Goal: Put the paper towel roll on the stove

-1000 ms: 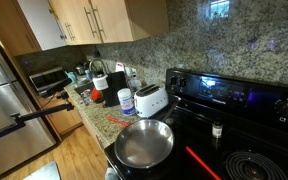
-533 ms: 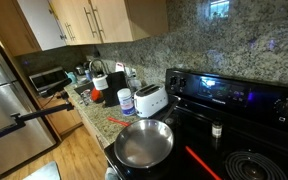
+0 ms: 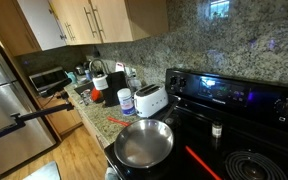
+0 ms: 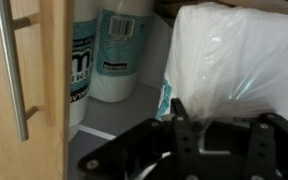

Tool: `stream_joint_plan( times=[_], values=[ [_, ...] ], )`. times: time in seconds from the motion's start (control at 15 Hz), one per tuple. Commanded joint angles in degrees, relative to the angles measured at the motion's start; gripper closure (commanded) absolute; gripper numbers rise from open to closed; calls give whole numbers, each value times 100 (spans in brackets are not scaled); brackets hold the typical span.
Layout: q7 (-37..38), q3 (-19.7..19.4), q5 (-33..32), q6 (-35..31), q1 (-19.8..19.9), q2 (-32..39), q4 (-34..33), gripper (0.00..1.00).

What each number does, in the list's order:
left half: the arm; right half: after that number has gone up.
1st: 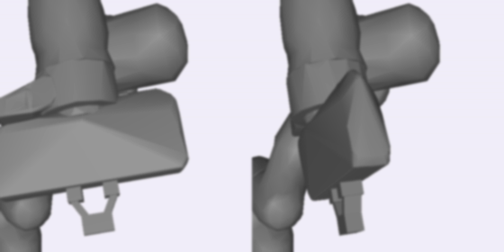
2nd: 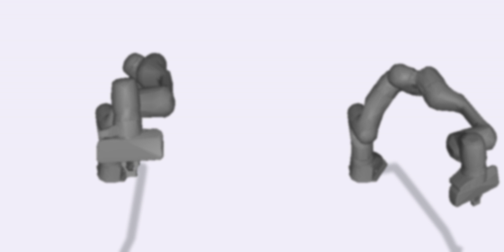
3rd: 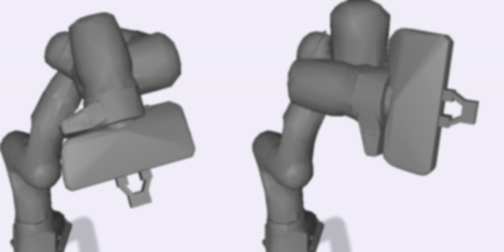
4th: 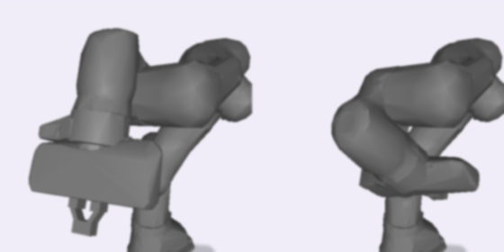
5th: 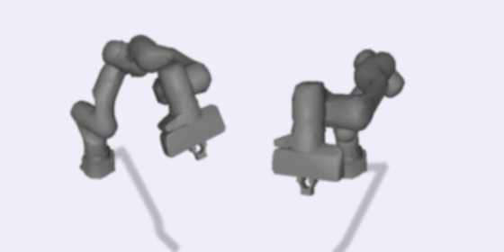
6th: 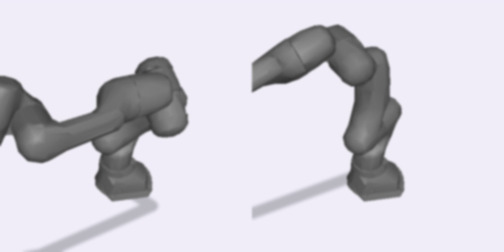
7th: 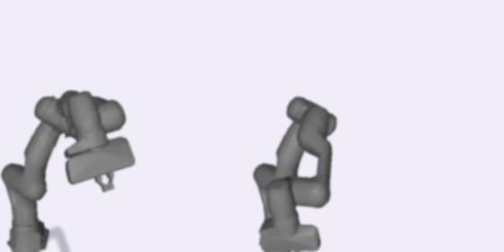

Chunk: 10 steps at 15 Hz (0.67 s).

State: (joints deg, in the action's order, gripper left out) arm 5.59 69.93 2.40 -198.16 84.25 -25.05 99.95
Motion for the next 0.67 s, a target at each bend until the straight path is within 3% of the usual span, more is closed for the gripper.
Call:
stream_joint_plan(
  times=[0.0, 0.27, 0.6],
  values=[
    [-330, -533, -134, 14, -903, 198, 139, 100],
    [-375, -1181, -15, 337, -1619, 206, 307, 100],
    [-765, -2208, -369, 451, -2408, 205, 672, 100]
  ],
)
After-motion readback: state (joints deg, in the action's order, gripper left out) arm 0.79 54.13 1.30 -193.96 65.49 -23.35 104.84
